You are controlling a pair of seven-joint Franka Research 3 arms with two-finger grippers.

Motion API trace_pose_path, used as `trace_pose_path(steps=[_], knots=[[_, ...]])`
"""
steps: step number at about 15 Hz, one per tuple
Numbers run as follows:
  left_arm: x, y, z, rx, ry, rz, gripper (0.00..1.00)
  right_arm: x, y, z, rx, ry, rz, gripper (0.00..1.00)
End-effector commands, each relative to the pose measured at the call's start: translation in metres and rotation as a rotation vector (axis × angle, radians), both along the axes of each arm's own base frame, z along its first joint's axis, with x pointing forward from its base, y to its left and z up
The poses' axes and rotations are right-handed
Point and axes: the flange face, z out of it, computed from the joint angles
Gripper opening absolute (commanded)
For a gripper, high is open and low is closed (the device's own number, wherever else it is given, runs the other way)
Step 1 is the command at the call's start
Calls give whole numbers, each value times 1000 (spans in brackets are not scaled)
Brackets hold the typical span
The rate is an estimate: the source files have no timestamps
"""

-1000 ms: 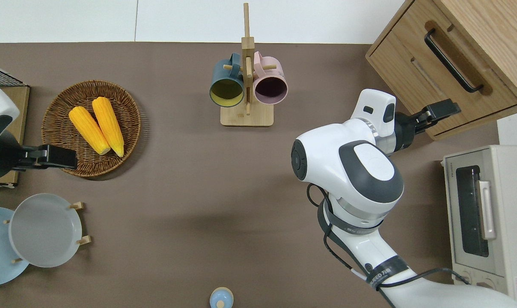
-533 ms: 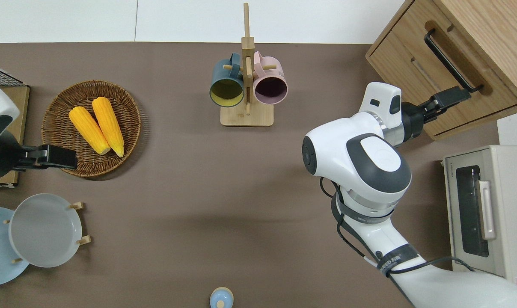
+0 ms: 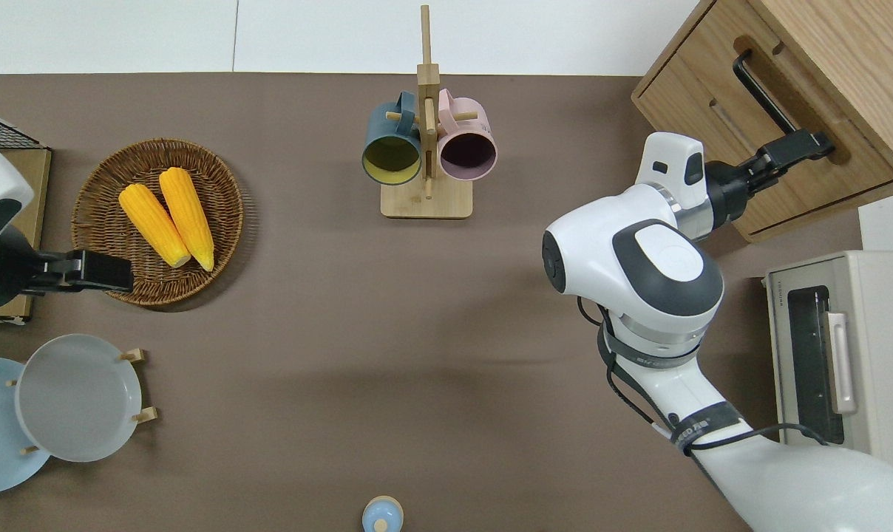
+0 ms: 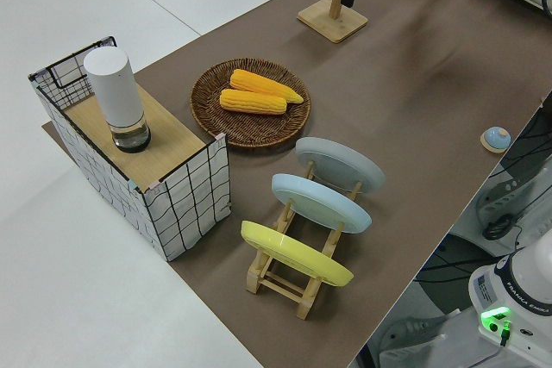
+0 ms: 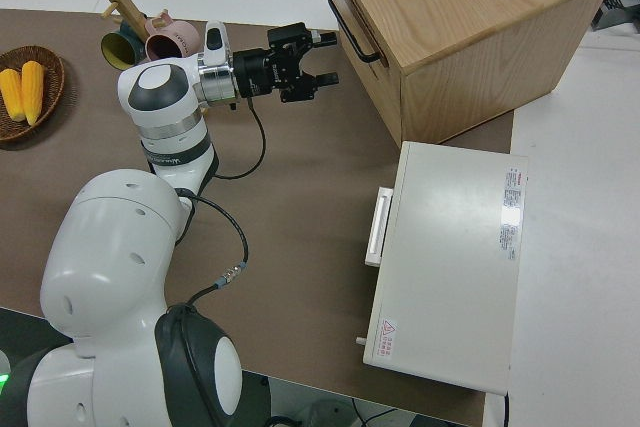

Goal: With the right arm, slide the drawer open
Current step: 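Close the right gripper around the black drawer handle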

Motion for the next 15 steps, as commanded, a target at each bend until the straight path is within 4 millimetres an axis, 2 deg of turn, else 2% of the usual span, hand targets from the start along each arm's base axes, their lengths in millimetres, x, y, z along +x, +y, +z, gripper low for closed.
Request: trace_pose_path(steps=[1,3,8,10,11,12,15], knots=[[-4,2,4,12,3,-2,998,10,-17,-2,-20,-23,47,946],[-4,2,4,12,3,-2,998,14,-25,-5,-27,-20,62,950],[-4,2,4,12,3,-2,998,17,-28,-11,-11,-54,66,929],[-4,2,4,12,3,-2,998,17,-27,-11,-10,-55,67,781],[-4,2,5,12,2,-2,995,17,-25,-12,-2,-72,69,644],[-4,2,4,12,3,-2,998,17,-24,-12,2,-82,69,572],[-4,2,4,12,3,-2,998,17,-23,-11,5,-87,71,535]])
